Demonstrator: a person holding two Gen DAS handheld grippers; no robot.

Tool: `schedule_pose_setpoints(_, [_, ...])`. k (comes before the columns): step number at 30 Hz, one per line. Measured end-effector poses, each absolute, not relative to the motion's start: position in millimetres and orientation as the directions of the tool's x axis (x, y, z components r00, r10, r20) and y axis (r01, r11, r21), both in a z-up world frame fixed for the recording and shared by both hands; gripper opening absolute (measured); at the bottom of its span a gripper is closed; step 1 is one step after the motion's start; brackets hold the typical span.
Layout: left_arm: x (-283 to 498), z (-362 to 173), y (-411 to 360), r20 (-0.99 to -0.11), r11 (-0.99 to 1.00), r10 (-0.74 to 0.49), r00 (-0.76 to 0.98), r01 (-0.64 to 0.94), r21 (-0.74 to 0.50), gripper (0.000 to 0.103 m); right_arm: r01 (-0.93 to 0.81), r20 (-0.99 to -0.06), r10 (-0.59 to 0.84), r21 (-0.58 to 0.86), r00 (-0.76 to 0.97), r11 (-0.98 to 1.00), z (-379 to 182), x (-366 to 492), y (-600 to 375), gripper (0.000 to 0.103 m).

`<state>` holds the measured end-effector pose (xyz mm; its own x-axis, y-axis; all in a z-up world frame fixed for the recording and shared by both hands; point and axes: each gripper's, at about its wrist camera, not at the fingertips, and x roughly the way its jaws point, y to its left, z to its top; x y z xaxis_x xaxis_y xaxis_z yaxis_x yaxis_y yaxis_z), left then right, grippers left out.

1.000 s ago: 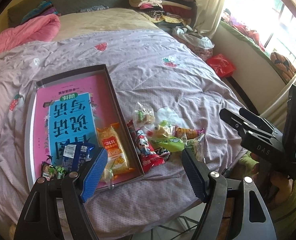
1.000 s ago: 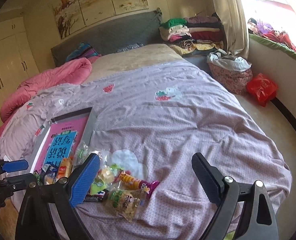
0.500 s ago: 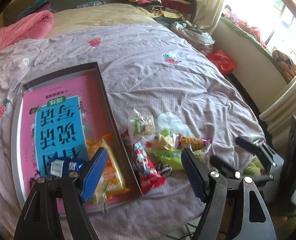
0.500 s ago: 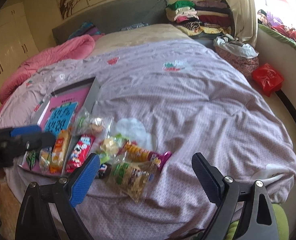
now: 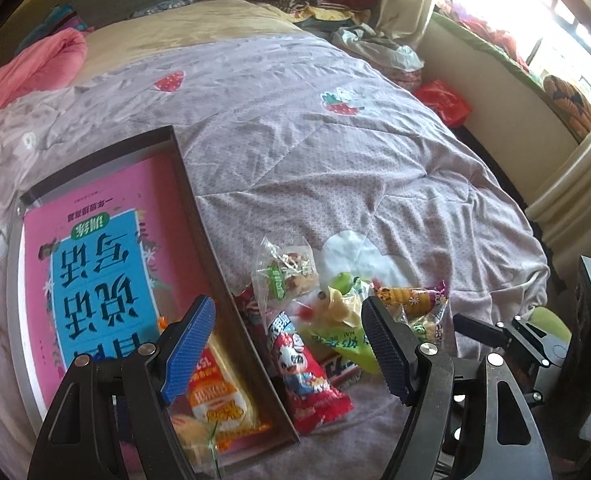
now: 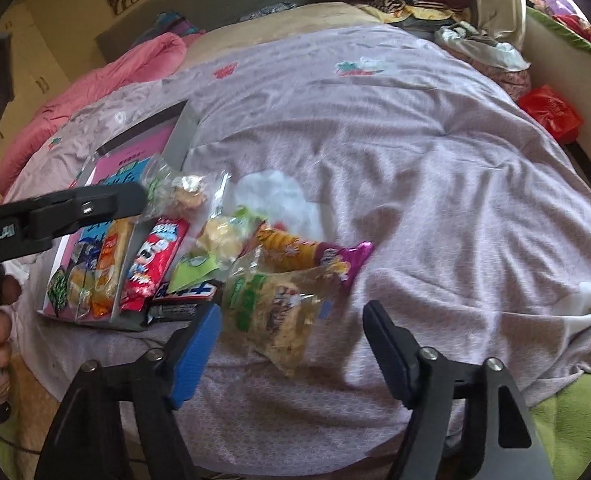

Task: Organize snacks
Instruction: 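Grasp the clear cracker bag with the right tool while the left tool grasps a small clear packet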

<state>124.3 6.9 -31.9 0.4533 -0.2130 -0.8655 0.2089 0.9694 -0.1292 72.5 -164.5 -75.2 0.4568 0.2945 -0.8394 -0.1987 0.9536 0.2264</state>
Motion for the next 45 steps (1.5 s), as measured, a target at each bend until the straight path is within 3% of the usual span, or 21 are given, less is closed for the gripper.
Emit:
schedule_pose_setpoints(7, [135.6, -39.4, 2.7, -0.870, 0.964, -0.228, 0.437, 0.228, -0.138, 0.074, -0.224, -0.840, 0.345, 0.273, 0.419, 0.936, -86.5, 81.0, -156.3, 0.066])
schedule_pose_setpoints(13, [145.5, -44.8, -3.1, -0.876, 0.961, -0.236, 0.420, 0.237, -0.145, 0.064, -0.225, -0.833, 0.374, 0.305, 0.408, 0.925, -92.4, 88.5, -157.6, 0.062])
schedule_pose_setpoints(25, [159.6, -60.6, -10.5, -0.893, 0.965, -0.210, 0.399, 0.229, -0.125, 0.059, -0.305, -0.837, 0.375, 0.265, 0.399, 0.915, -97.1, 93.7, -144.7, 0.057])
schedule_pose_setpoints(28, [163.3, -67.4, -11.5, -0.901, 0.962, -0.225, 0.370, 0.230, -0.146, 0.046, -0.311, -0.835, 0.380, 0.268, 0.397, 0.912, -97.9, 94.5, -144.9, 0.053])
schedule_pose_setpoints(31, [165.1, -74.4, -15.4, -0.909, 0.967, -0.191, 0.370, 0.228, -0.110, 0.046, -0.306, -0.830, 0.394, 0.286, 0.395, 0.908, -98.4, 95.9, -148.4, 0.050])
schedule_pose_setpoints(45, [158.6, -58.4, -8.1, -0.882, 0.967, -0.235, 0.408, 0.194, -0.168, 0.040, -0.273, -0.791, 0.447, 0.360, 0.417, 0.892, -88.6, 92.6, -166.7, 0.045])
